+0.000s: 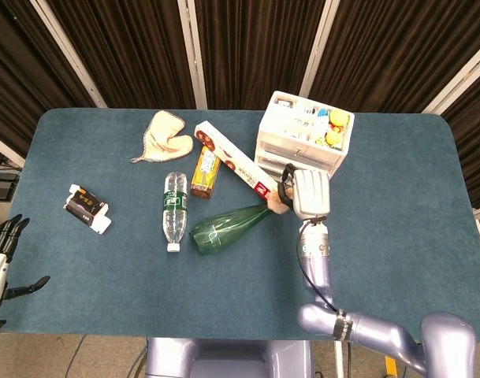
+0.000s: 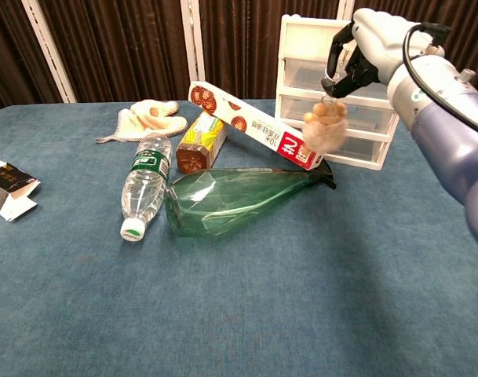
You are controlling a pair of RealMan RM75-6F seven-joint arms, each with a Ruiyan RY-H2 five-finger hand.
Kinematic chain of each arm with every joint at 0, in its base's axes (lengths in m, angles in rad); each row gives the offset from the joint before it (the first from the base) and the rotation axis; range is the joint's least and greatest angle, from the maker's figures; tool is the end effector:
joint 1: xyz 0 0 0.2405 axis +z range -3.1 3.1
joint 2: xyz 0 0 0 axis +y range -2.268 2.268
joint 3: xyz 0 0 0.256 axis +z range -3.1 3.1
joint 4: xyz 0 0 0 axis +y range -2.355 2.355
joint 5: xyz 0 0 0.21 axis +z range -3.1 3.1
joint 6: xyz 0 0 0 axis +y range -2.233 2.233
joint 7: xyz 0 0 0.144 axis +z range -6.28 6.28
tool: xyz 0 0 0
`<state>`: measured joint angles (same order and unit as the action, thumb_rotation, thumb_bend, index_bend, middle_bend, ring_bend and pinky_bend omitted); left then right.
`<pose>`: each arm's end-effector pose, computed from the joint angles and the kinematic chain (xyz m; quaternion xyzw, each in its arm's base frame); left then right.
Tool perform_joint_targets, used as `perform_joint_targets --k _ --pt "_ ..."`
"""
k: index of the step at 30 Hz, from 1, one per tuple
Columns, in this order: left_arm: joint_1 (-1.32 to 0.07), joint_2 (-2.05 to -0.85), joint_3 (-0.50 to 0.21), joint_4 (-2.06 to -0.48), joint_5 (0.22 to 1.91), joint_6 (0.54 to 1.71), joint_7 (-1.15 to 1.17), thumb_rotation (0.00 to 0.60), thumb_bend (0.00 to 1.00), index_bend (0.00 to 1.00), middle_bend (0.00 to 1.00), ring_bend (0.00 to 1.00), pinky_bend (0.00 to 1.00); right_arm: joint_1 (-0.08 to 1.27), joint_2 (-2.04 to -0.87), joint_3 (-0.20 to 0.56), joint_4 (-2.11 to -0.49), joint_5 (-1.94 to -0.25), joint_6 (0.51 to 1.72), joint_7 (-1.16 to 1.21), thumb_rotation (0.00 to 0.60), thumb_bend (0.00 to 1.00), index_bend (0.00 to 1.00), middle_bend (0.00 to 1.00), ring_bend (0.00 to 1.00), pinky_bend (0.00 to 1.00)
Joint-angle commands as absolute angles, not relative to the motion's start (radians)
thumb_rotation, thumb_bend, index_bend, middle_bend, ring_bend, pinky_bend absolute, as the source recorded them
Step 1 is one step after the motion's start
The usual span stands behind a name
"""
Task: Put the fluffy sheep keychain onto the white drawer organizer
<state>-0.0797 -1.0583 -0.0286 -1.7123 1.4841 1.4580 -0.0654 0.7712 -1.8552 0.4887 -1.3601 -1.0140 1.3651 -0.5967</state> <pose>-0.3018 0.1735 0.1633 -0.5774 -0.4372 -0.4009 0.5611 -0.0881 -0.3761 0.0029 0.5401 -0.3699 0.4890 0.5765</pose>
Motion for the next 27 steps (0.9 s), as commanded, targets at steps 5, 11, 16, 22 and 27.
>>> perform_joint_targets --k 5,11,16,22,27 --pt "-0.081 -1.055 -0.030 -1.715 1.476 1.452 -0.070 0.600 0.08 0.00 0.00 0.00 0.00 0.822 -1.899 0.510 -1.248 -1.032 1.358 -0.556 0.600 0.38 0.59 1.00 1.00 0.90" --pt "-0.083 -1.052 -0.031 -1.718 1.470 1.446 -0.071 0.600 0.08 0.00 0.00 0.00 0.00 0.850 -1.922 0.520 -1.164 -1.036 1.342 -0.521 0.600 0.38 0.59 1.00 1.00 0.90" --pt "-0.084 -1.054 -0.033 -1.716 1.466 1.444 -0.071 0.600 0.08 0.00 0.00 0.00 0.00 0.871 -1.935 0.533 -1.100 -1.034 1.329 -0.490 0.600 0.38 0.59 1.00 1.00 0.90" --pt "-0.085 -1.055 -0.033 -1.719 1.465 1.441 -0.073 0.600 0.08 0.00 0.00 0.00 0.00 0.888 -1.953 0.535 -1.028 -1.037 1.319 -0.459 0.600 0.38 0.59 1.00 1.00 0.90" --pt "-0.085 -1.053 -0.032 -1.722 1.465 1.440 -0.076 0.600 0.08 0.00 0.00 0.00 0.00 0.897 -1.963 0.528 -0.970 -1.045 1.313 -0.440 0.600 0.38 0.59 1.00 1.00 0.90"
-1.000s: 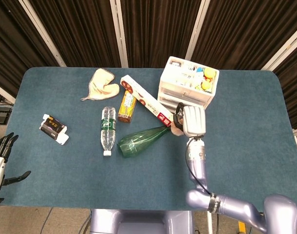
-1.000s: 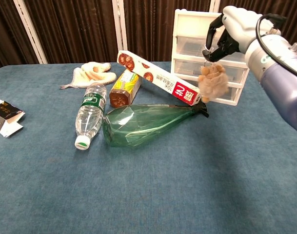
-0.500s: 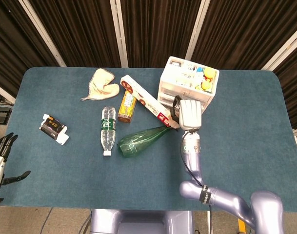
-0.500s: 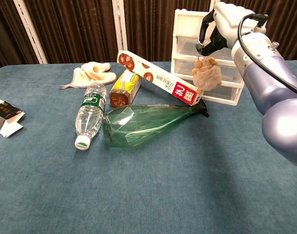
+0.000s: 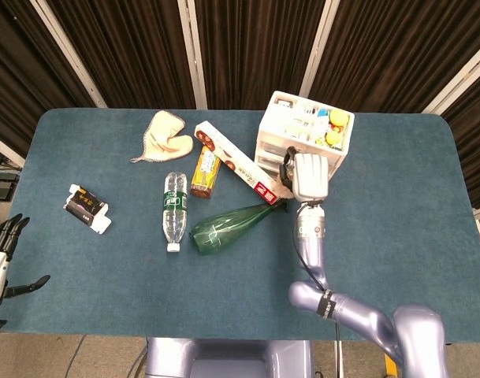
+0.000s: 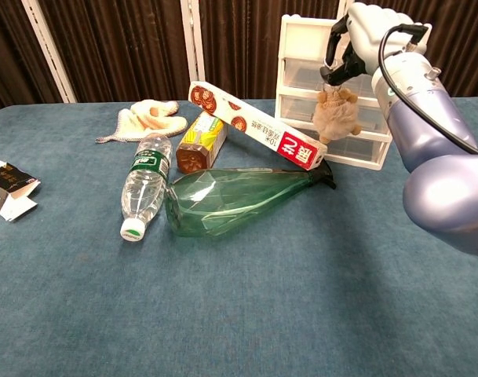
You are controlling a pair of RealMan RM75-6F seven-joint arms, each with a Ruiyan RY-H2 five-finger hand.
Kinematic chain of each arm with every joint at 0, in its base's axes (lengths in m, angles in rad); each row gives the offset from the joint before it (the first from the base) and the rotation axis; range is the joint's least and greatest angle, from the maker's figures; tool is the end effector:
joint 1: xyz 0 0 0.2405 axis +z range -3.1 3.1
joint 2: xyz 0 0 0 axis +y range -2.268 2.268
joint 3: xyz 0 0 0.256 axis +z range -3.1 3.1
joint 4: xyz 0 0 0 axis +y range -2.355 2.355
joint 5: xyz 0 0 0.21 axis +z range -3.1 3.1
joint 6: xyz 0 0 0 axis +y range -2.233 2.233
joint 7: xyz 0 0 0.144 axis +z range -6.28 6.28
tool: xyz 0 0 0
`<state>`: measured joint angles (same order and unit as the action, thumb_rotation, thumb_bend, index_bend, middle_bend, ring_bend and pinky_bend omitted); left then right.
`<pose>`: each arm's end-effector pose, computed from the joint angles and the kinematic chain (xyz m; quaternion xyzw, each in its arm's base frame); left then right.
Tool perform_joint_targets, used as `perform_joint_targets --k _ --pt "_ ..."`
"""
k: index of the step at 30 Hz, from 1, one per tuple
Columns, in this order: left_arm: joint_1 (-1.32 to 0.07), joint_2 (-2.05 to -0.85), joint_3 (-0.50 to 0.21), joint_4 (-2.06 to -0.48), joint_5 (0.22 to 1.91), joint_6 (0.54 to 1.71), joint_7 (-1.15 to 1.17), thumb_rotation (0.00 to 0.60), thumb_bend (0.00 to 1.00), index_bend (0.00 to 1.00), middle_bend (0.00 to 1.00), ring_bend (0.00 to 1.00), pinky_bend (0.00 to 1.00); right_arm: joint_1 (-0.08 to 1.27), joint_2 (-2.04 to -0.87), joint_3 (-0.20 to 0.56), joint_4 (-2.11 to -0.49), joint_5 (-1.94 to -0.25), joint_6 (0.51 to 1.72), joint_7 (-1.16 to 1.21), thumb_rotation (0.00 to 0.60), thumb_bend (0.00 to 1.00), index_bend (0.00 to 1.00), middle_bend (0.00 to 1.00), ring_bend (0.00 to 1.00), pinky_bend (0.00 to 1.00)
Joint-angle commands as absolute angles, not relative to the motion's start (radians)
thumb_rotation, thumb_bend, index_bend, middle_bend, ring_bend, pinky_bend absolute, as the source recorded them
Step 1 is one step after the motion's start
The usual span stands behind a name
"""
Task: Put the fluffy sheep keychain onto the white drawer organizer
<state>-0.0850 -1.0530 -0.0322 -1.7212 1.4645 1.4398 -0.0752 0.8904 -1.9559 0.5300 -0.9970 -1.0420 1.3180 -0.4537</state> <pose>-0.3026 0.1756 0.1632 -0.5723 -0.4480 -0.3986 0.5593 -0.0947 -0.4174 -0.0063 0.5218 -0.3353 0.4957 0.6079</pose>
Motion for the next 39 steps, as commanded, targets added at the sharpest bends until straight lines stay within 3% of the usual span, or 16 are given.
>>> perform_joint_targets --k 1,24,39 --pt "-0.085 -1.053 -0.032 -1.722 1.465 1.440 -0.076 0.600 0.08 0.00 0.00 0.00 0.00 0.898 -1.964 0.530 -0.964 -1.044 1.311 -0.438 0.600 0.38 0.59 1.00 1.00 0.90" --pt "-0.087 -1.052 -0.026 -1.733 1.468 1.430 -0.072 0.600 0.08 0.00 0.00 0.00 0.00 0.905 -1.970 0.532 -0.897 -1.034 1.299 -0.399 0.600 0.38 0.58 1.00 1.00 0.90" --pt "-0.085 -1.050 -0.026 -1.733 1.468 1.434 -0.073 0.600 0.08 0.00 0.00 0.00 0.00 0.910 -1.986 0.524 -0.877 -1.038 1.302 -0.395 0.600 0.30 0.56 1.00 1.00 0.90"
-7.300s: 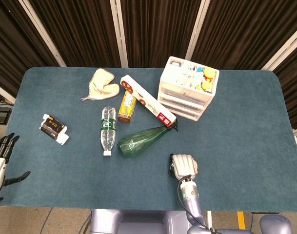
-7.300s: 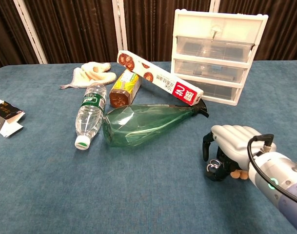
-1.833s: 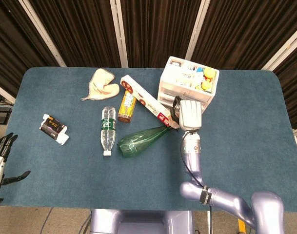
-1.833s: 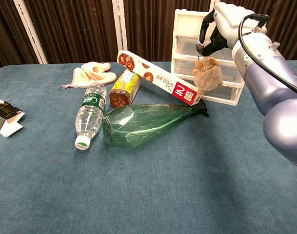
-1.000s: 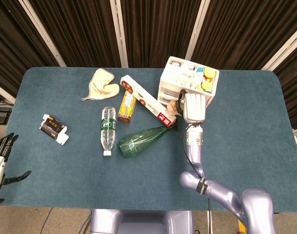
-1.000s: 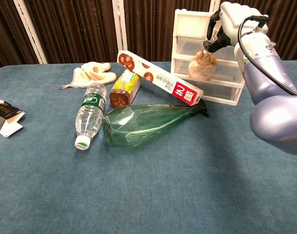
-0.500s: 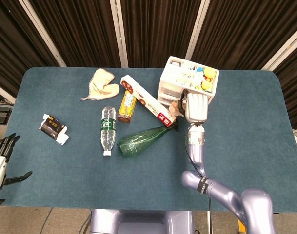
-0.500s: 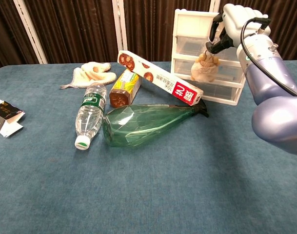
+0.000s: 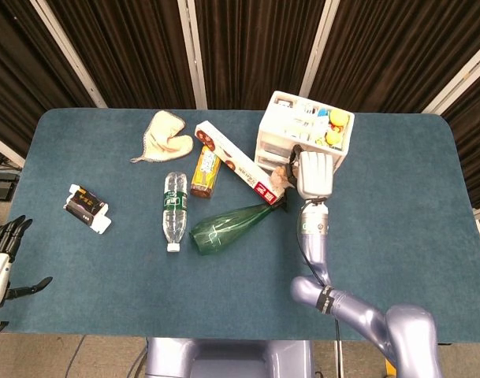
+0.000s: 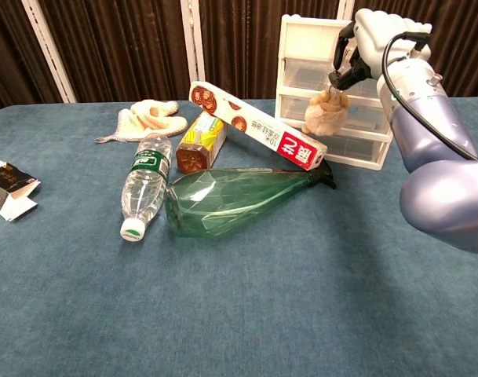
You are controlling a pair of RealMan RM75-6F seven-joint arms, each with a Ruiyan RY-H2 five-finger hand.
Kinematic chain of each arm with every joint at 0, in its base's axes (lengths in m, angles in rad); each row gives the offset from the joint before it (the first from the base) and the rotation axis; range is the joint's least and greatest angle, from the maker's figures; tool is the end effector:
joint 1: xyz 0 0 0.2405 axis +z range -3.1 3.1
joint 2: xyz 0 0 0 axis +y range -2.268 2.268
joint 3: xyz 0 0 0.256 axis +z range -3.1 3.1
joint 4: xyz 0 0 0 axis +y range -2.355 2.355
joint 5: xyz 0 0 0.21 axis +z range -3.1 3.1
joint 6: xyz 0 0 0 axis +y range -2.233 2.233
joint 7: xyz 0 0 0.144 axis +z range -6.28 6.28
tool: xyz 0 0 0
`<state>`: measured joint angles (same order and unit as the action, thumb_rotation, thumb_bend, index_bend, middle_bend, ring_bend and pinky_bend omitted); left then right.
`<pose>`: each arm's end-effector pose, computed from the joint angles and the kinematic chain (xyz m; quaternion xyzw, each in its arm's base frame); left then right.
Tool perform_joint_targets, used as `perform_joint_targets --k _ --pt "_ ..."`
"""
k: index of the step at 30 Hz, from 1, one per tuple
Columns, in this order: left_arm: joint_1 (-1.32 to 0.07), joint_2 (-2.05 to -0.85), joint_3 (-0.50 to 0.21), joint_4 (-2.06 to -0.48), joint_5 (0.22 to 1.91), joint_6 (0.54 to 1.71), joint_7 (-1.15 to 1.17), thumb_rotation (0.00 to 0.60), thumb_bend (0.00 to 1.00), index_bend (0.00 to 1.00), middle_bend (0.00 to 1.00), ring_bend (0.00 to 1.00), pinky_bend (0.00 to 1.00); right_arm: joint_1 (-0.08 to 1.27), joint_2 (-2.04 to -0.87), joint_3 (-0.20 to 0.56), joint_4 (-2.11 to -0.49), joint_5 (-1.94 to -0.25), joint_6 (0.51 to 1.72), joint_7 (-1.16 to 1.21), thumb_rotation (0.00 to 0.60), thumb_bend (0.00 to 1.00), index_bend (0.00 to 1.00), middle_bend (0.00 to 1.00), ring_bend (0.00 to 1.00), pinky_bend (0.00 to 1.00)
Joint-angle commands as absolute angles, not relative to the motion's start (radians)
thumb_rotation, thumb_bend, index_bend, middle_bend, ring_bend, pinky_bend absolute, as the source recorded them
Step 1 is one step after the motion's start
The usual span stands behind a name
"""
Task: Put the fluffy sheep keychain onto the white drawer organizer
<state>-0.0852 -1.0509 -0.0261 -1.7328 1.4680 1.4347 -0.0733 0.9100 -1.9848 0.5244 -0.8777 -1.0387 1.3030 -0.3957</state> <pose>-0.3007 0.1741 0.1611 -0.5742 -0.4526 -0.3976 0.5544 -0.1076 -0.4261 -0.0088 0.5155 -0.3321 0.4891 0.6203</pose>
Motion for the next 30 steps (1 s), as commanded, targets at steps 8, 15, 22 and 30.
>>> perform_joint_targets --k 8,15,22,30 --pt "-0.086 -1.050 -0.026 -1.733 1.468 1.433 -0.073 0.600 0.07 0.00 0.00 0.00 0.00 0.912 -1.988 0.529 -0.860 -1.031 1.297 -0.395 0.600 0.28 0.53 1.00 1.00 0.90" --pt "-0.087 -1.052 -0.029 -1.730 1.464 1.433 -0.072 0.600 0.08 0.00 0.00 0.00 0.00 0.903 -1.980 0.521 -0.879 -1.050 1.317 -0.380 0.600 0.26 0.49 1.00 1.00 0.90" --pt "-0.088 -1.052 -0.028 -1.731 1.468 1.434 -0.075 0.600 0.08 0.00 0.00 0.00 0.00 0.872 -1.945 0.495 -0.976 -1.103 1.384 -0.369 0.600 0.26 0.49 1.00 1.00 0.90" --pt "-0.084 -1.048 -0.021 -1.730 1.492 1.445 -0.082 0.600 0.08 0.00 0.00 0.00 0.00 0.757 -1.868 0.406 -1.183 -1.184 1.491 -0.365 0.600 0.26 0.51 1.00 1.00 0.89"
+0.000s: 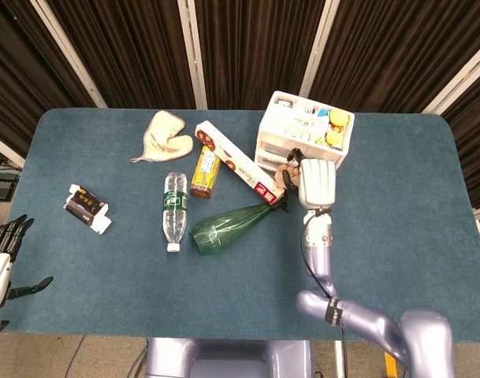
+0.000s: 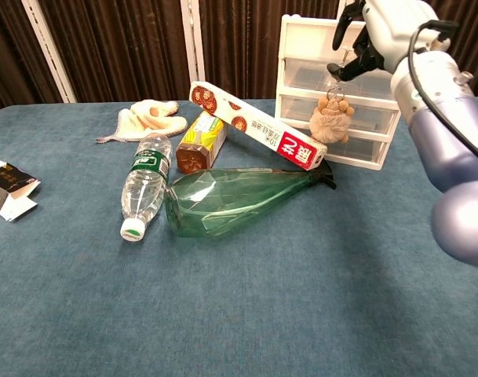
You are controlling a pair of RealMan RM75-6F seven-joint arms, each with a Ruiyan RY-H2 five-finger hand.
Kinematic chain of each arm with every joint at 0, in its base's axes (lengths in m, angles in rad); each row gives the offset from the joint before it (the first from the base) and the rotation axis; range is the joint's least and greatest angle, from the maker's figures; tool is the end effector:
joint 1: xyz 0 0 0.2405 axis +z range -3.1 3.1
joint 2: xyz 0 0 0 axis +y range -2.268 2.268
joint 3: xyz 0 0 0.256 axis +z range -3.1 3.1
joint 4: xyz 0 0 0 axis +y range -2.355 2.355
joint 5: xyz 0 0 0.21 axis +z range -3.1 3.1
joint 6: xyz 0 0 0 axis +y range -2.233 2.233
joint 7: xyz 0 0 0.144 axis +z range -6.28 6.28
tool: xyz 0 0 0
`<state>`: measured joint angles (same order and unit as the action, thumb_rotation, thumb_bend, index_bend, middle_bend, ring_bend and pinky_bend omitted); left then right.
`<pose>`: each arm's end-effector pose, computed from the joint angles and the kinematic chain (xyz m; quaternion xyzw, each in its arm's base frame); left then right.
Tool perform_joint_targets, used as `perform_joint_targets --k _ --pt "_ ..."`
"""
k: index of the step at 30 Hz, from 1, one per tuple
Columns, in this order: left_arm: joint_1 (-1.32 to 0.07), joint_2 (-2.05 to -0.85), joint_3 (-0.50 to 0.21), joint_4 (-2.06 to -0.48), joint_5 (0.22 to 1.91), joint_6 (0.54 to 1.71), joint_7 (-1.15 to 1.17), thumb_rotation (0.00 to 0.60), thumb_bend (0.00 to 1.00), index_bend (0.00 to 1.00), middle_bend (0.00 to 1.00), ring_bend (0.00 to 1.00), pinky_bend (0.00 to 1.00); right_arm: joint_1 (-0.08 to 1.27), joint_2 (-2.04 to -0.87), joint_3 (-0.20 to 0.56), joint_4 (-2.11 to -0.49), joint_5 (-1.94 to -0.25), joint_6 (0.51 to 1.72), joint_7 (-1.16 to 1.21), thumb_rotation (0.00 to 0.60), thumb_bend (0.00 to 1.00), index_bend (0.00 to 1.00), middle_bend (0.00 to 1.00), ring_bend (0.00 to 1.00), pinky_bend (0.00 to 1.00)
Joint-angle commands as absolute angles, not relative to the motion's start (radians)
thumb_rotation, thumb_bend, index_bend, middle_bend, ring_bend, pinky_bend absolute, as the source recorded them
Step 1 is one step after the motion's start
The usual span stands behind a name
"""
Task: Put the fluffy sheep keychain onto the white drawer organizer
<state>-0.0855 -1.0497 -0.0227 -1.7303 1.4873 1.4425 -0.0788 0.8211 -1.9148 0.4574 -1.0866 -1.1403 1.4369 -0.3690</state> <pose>-0.2986 0.1736 0.1614 -0.5789 -0.4477 -0.4025 0.5500 -0.1018 -0.3936 0.0064 0.5073 -0.3102 0.5448 0.5913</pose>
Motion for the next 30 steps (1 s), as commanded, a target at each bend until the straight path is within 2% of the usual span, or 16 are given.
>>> perform_joint_targets --k 1,5,8,9,10,11,12,13,14,15,17,19,22,25,30 --pt "-0.083 -1.047 -0.020 -1.730 1.495 1.447 -0.084 0.600 0.08 0.00 0.00 0.00 0.00 0.734 -1.851 0.386 -1.216 -1.199 1.506 -0.365 0.600 0.26 0.51 1.00 1.00 0.88" --pt "-0.080 -1.044 -0.016 -1.730 1.507 1.455 -0.089 0.600 0.08 0.00 0.00 0.00 0.00 0.653 -1.767 0.309 -1.331 -1.262 1.558 -0.365 0.600 0.26 0.50 1.00 0.96 0.83" --pt "-0.078 -1.043 -0.012 -1.728 1.516 1.460 -0.089 0.600 0.08 0.00 0.00 0.00 0.00 0.582 -1.678 0.238 -1.428 -1.308 1.587 -0.371 0.600 0.25 0.47 0.98 0.86 0.76" --pt "-0.077 -1.042 -0.011 -1.729 1.519 1.462 -0.089 0.600 0.08 0.00 0.00 0.00 0.00 0.561 -1.648 0.217 -1.458 -1.320 1.593 -0.374 0.600 0.25 0.46 0.95 0.65 0.73" --pt "-0.077 -1.043 -0.011 -1.729 1.520 1.464 -0.088 0.600 0.08 0.00 0.00 0.00 0.00 0.545 -1.628 0.202 -1.477 -1.328 1.597 -0.376 0.600 0.25 0.45 0.93 0.40 0.70" --pt "-0.076 -1.043 -0.011 -1.727 1.523 1.468 -0.084 0.600 0.08 0.00 0.00 0.00 0.00 0.524 -1.598 0.179 -1.505 -1.343 1.605 -0.375 0.600 0.25 0.44 0.91 0.31 0.69" --pt "-0.075 -1.044 -0.010 -1.726 1.526 1.471 -0.081 0.600 0.08 0.00 0.00 0.00 0.00 0.501 -1.567 0.154 -1.529 -1.359 1.613 -0.374 0.600 0.24 0.42 0.88 0.36 0.66" --pt "-0.074 -1.045 -0.010 -1.725 1.528 1.473 -0.079 0.600 0.08 0.00 0.00 0.00 0.00 0.481 -1.538 0.134 -1.551 -1.375 1.621 -0.368 0.600 0.24 0.40 0.84 0.55 0.63" --pt "-0.073 -1.046 -0.009 -1.723 1.530 1.476 -0.076 0.600 0.08 0.00 0.00 0.00 0.00 0.458 -1.508 0.111 -1.571 -1.390 1.630 -0.358 0.600 0.24 0.38 0.80 0.66 0.60" --pt "-0.072 -1.047 -0.009 -1.722 1.532 1.479 -0.074 0.600 0.08 0.00 0.00 0.00 0.00 0.445 -1.491 0.097 -1.582 -1.400 1.635 -0.350 0.600 0.23 0.35 0.74 0.68 0.56" --pt "-0.070 -1.049 -0.008 -1.717 1.536 1.484 -0.065 0.600 0.08 0.00 0.00 0.00 0.00 0.403 -1.438 0.048 -1.609 -1.429 1.646 -0.329 0.600 0.22 0.28 0.61 0.55 0.50" --pt "-0.068 -1.051 -0.005 -1.715 1.539 1.485 -0.053 0.600 0.08 0.00 0.00 0.00 0.00 0.366 -1.384 -0.001 -1.634 -1.453 1.645 -0.304 0.600 0.19 0.19 0.45 0.36 0.41" --pt "-0.065 -1.053 -0.001 -1.713 1.543 1.489 -0.029 0.600 0.08 0.00 0.00 0.00 0.00 0.318 -1.316 -0.059 -1.663 -1.471 1.637 -0.285 0.600 0.15 0.06 0.20 0.07 0.21" --pt "-0.062 -1.057 0.000 -1.709 1.547 1.496 -0.009 0.600 0.08 0.00 0.00 0.00 0.00 0.281 -1.268 -0.098 -1.674 -1.477 1.628 -0.272 0.600 0.12 0.00 0.03 0.00 0.07" --pt "-0.060 -1.069 -0.007 -1.692 1.535 1.500 0.019 0.600 0.08 0.00 0.00 0.00 0.00 0.232 -1.220 -0.126 -1.683 -1.492 1.631 -0.248 0.600 0.09 0.00 0.00 0.00 0.00"
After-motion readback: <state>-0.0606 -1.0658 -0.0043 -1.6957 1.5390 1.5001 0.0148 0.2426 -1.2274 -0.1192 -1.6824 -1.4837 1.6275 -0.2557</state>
